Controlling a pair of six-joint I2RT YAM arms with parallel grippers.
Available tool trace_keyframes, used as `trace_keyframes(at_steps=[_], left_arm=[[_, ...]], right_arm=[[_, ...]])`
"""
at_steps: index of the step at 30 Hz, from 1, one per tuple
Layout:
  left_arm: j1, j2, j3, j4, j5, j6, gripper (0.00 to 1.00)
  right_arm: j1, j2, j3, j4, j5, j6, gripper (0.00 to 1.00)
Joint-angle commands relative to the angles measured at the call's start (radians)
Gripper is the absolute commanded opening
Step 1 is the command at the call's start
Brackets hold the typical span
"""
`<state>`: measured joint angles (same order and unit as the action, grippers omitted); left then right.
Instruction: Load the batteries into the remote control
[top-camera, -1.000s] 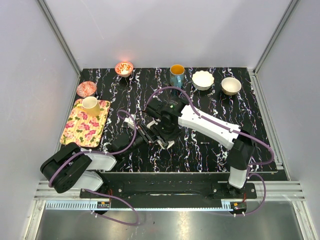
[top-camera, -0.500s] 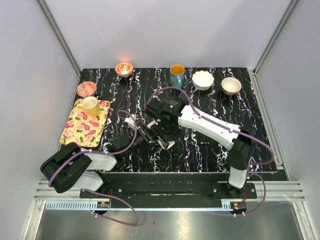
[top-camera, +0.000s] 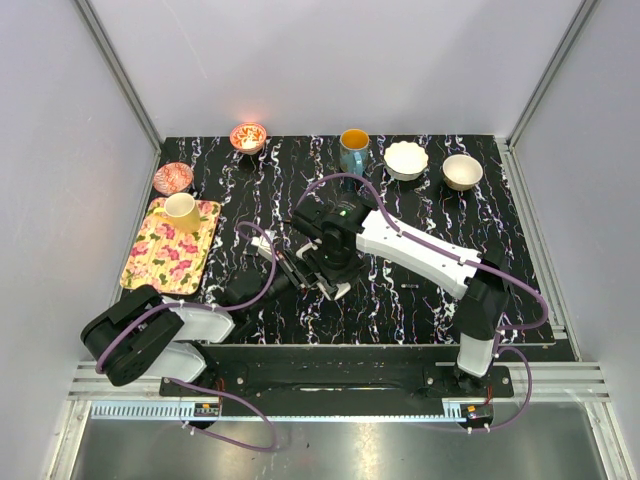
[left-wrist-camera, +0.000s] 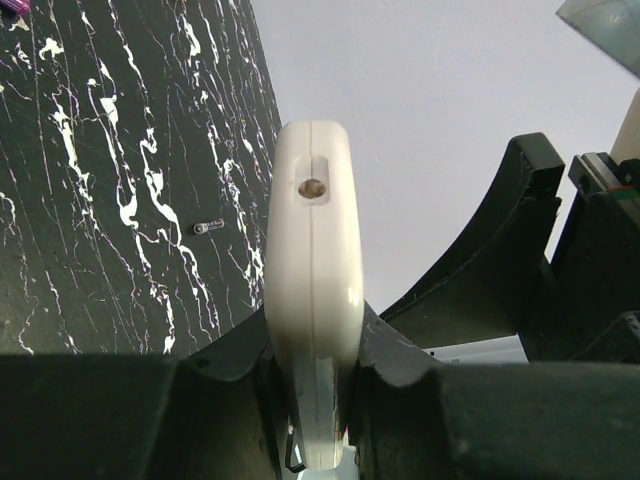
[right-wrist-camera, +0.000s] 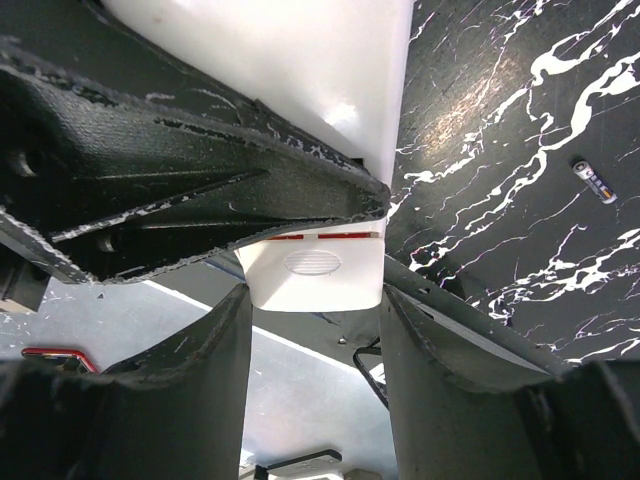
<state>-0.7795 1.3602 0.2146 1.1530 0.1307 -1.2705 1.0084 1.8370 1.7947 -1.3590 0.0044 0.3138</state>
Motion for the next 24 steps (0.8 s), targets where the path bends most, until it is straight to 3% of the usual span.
trace_keyframes(at_steps=[1, 15, 24], left_arm=[[-0.017, -0.036, 0.045, 0.090, -0.028, 0.005, 0.00], [-0.017, -0.047, 0.042, 0.105, -0.025, -0.004, 0.00], [-0.032, 0.030, 0.025, 0.310, 0.040, -0.053, 0.00]], right_arm=[[0.009, -0.002, 0.000, 0.069, -0.050, 0.044, 0.00], [0.009, -0.022, -0.051, 0.092, -0.023, 0.056, 0.00], [-0.008, -0.024, -0.003, 0.100, 0.031, 0.056, 0.00]])
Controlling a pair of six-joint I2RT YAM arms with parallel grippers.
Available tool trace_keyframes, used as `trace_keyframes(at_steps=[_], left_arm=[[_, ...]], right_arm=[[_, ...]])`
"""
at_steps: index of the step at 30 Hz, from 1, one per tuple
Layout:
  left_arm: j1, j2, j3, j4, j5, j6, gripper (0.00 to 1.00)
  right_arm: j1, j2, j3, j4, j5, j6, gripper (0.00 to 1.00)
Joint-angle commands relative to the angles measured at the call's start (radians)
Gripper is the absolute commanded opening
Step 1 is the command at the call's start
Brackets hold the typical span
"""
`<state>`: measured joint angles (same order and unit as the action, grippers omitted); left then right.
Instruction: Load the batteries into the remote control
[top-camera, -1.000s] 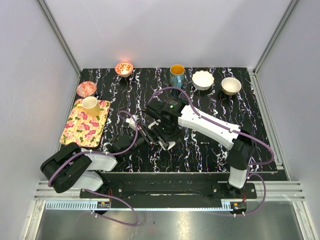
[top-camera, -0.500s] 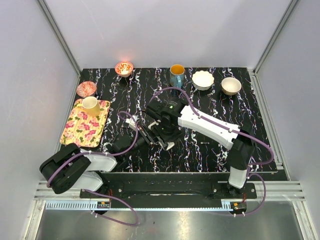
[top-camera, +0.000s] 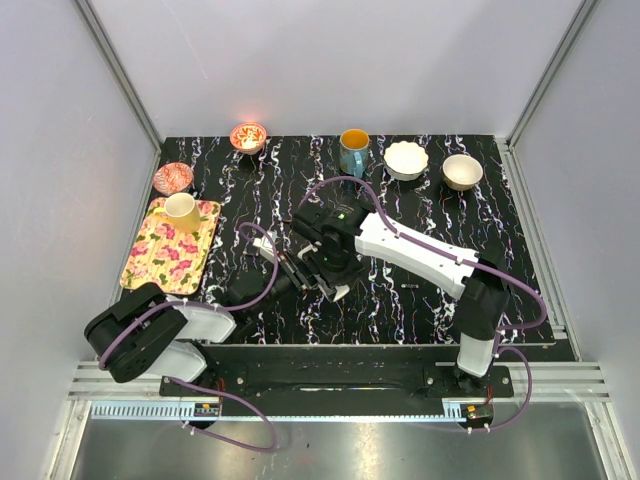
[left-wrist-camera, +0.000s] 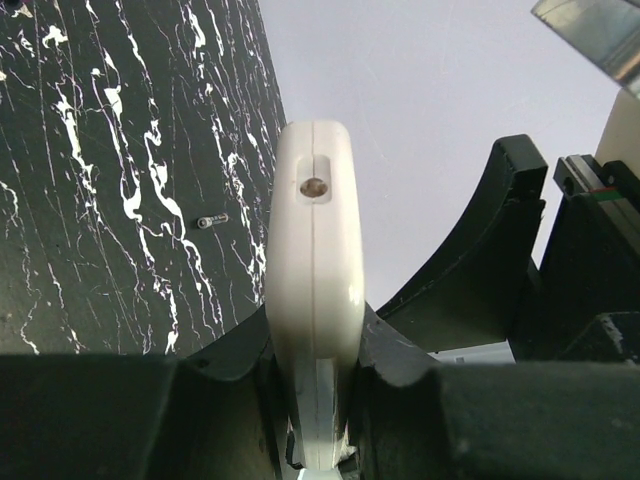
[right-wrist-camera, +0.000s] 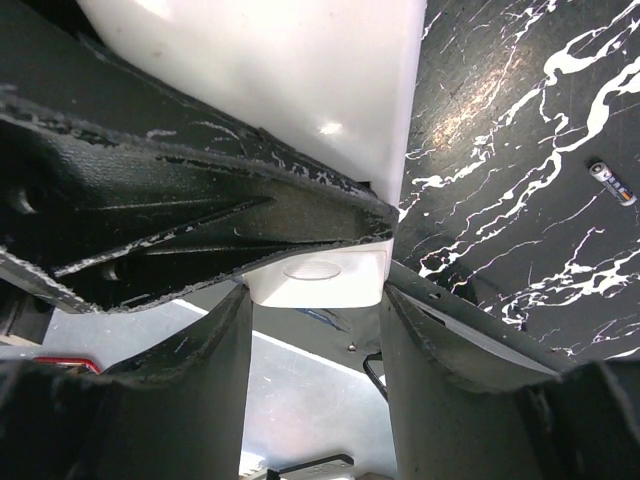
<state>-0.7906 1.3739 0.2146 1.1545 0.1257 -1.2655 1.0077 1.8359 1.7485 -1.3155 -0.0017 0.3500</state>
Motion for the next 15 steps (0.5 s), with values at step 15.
trace_keyframes(at_steps=[15], left_arm=[[-0.025, 0.063, 0.040, 0.510, 0.126, -0.090, 0.00]], right_arm=[[-0.046, -0.032, 0.085, 0.068, 0.020, 0.014, 0.00]])
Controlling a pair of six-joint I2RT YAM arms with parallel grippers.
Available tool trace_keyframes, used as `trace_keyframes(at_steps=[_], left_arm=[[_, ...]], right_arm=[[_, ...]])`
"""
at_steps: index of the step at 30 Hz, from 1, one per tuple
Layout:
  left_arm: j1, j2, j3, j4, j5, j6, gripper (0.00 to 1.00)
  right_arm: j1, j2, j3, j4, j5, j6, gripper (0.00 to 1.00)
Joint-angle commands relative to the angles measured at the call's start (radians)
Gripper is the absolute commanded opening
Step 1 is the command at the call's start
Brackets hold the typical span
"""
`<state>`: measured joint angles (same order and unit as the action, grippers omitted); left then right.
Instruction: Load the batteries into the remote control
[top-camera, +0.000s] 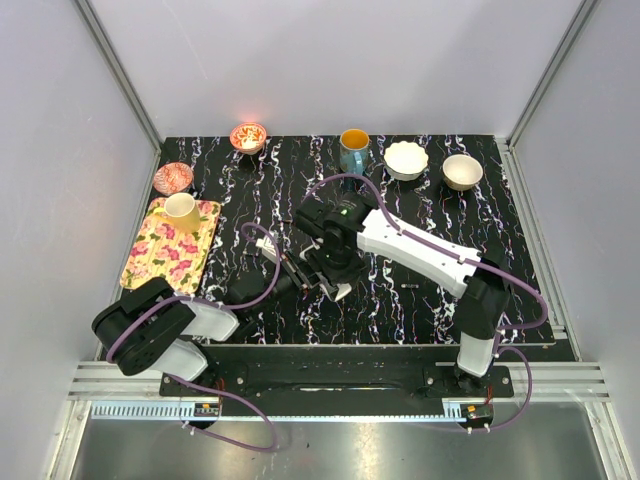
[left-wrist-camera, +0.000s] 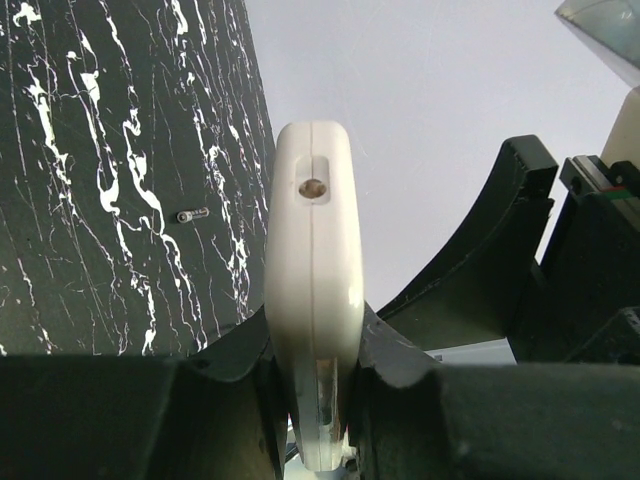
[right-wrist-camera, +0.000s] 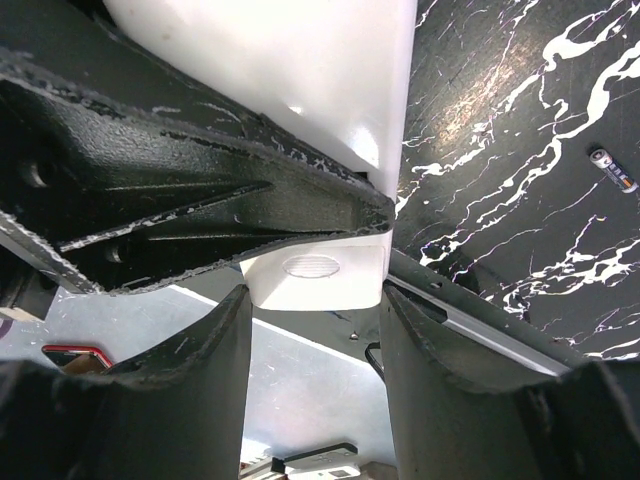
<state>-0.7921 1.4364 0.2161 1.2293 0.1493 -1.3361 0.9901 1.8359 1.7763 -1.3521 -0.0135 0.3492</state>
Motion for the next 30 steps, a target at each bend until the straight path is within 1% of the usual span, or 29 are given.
trace_keyframes(at_steps=[1, 9, 12, 17, 20, 30], left_arm=[[-0.025, -0.004, 0.040, 0.435, 0.102, -0.020, 0.00], [-0.025, -0.013, 0.054, 0.437, 0.111, -0.032, 0.00], [-0.025, -0.010, 0.057, 0.435, 0.105, -0.037, 0.00], [-0.025, 0.001, 0.049, 0.435, 0.085, -0.048, 0.00], [-0.025, 0.007, 0.049, 0.435, 0.078, -0.048, 0.00], [-0.025, 0.015, 0.039, 0.435, 0.061, -0.044, 0.00]], right_arm=[[-0.033, -0.033, 0.055, 0.107, 0.030, 0.014, 0.00], [-0.041, -0.043, 0.028, 0.126, 0.023, 0.013, 0.01], [-0.041, -0.047, 0.017, 0.133, 0.020, 0.019, 0.06], [-0.041, -0.055, 0.006, 0.140, 0.024, 0.027, 0.21], [-0.041, -0.064, 0.002, 0.139, 0.032, 0.030, 0.27], [-0.041, -0.076, -0.006, 0.130, 0.043, 0.036, 0.40]])
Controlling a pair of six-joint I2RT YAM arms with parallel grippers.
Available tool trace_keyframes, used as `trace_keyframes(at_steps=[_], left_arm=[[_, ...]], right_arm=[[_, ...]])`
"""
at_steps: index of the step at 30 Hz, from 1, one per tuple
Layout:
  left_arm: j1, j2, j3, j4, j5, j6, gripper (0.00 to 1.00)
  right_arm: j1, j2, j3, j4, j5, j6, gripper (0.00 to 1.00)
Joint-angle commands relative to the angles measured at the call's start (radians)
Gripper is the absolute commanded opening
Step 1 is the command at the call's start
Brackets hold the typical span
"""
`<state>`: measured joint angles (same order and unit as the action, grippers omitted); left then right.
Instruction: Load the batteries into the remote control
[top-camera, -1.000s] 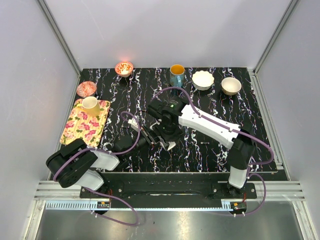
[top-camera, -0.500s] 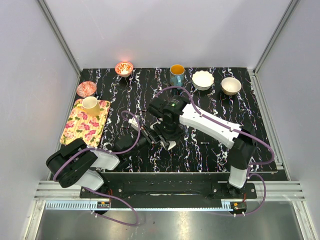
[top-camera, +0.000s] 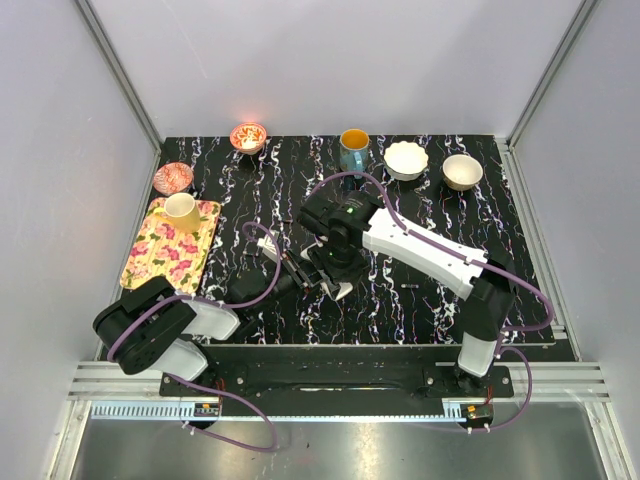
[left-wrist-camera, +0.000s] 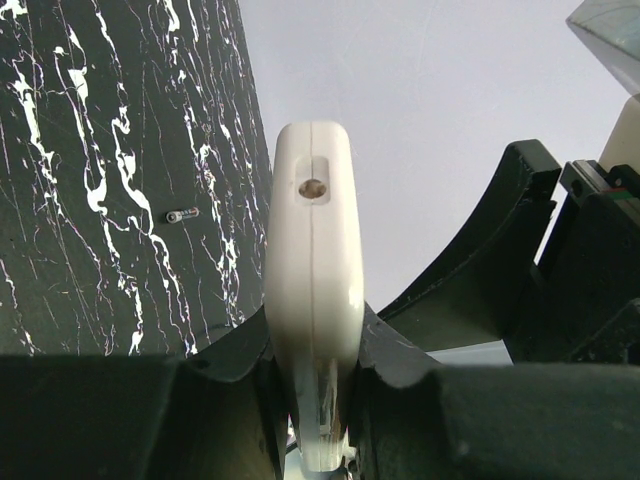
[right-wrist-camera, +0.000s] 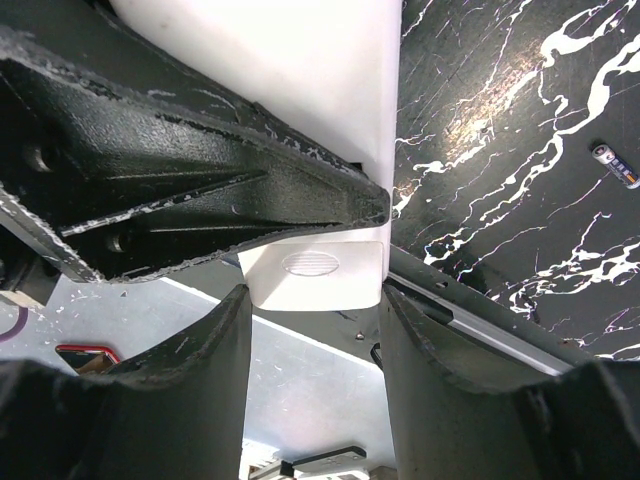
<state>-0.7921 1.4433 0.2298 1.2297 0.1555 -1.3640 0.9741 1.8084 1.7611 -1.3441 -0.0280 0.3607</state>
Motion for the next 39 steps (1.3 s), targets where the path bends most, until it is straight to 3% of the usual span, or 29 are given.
trace_keyframes(at_steps=[1, 37, 39], left_arm=[[-0.024, 0.009, 0.022, 0.435, 0.050, -0.018, 0.00], [-0.012, 0.003, 0.016, 0.435, 0.026, -0.050, 0.00], [-0.010, 0.005, 0.010, 0.435, 0.021, -0.050, 0.00]], right_arm=[[-0.026, -0.049, 0.009, 0.119, 0.059, 0.026, 0.41], [-0.025, -0.075, -0.015, 0.120, 0.091, 0.053, 0.75], [-0.025, -0.087, -0.003, 0.122, 0.089, 0.055, 0.83]])
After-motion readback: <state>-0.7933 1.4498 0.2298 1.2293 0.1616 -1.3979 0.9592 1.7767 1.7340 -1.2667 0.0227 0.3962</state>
